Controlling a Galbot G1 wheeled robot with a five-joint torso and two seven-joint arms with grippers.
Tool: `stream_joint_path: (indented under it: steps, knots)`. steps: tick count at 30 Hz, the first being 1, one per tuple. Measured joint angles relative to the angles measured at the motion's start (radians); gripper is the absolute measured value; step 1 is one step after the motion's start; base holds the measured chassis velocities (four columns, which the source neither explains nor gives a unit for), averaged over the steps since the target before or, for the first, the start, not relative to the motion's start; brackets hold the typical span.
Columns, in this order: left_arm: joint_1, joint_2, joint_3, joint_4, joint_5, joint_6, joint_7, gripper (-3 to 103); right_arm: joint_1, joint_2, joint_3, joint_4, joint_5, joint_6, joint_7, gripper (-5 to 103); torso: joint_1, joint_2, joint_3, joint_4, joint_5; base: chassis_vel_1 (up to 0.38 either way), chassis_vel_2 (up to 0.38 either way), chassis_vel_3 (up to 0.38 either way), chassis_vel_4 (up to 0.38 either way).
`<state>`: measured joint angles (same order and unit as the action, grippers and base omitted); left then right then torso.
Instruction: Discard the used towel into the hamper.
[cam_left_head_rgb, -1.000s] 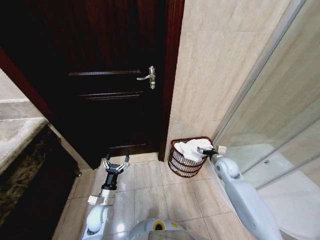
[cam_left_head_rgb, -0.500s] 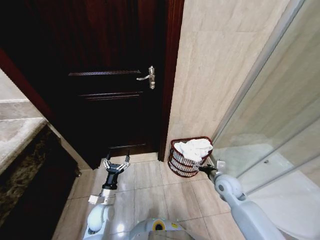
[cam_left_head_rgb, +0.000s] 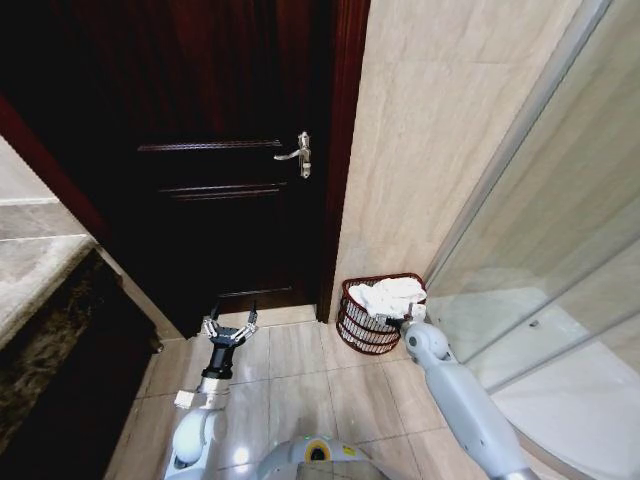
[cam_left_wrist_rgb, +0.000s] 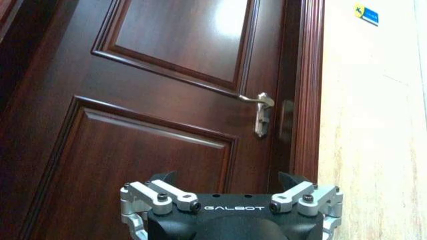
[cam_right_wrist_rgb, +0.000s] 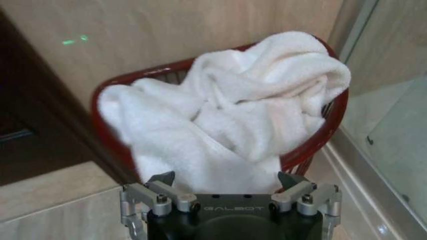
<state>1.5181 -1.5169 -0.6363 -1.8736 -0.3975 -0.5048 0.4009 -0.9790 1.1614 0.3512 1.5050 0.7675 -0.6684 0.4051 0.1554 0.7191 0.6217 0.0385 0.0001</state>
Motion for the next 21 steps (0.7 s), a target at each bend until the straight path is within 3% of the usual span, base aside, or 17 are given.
stream_joint_path:
  steps: [12, 13, 16, 21]
  knots:
    - [0.018, -0.006, -0.008, -0.005, 0.0, -0.01, -0.002, 100, 0.167, 0.014, -0.046, -0.22, -0.102, 0.089, -0.118, 100, 0.0, 0.0, 0.0, 0.0001, -0.0001, 0.0, 0.0, 0.0, 0.0]
    - [0.025, -0.005, -0.009, -0.007, 0.0, -0.013, -0.002, 100, 0.22, 0.021, -0.059, -0.284, -0.137, 0.105, -0.16, 100, 0.0, 0.0, 0.0, 0.0001, -0.0003, 0.0, 0.0, 0.0, 0.0]
    - [0.032, -0.006, -0.011, -0.017, 0.001, -0.015, -0.004, 100, 0.281, 0.029, -0.085, -0.383, -0.161, 0.054, -0.226, 100, 0.0, 0.0, 0.0, 0.0002, -0.0002, 0.0, 0.0, 0.0, 0.0]
    - [0.032, -0.005, -0.014, -0.022, 0.002, -0.015, -0.009, 100, 0.333, 0.055, -0.076, -0.497, -0.172, -0.016, -0.255, 100, 0.0, 0.0, 0.0, 0.0001, -0.0005, 0.0, 0.0, 0.0, 0.0]
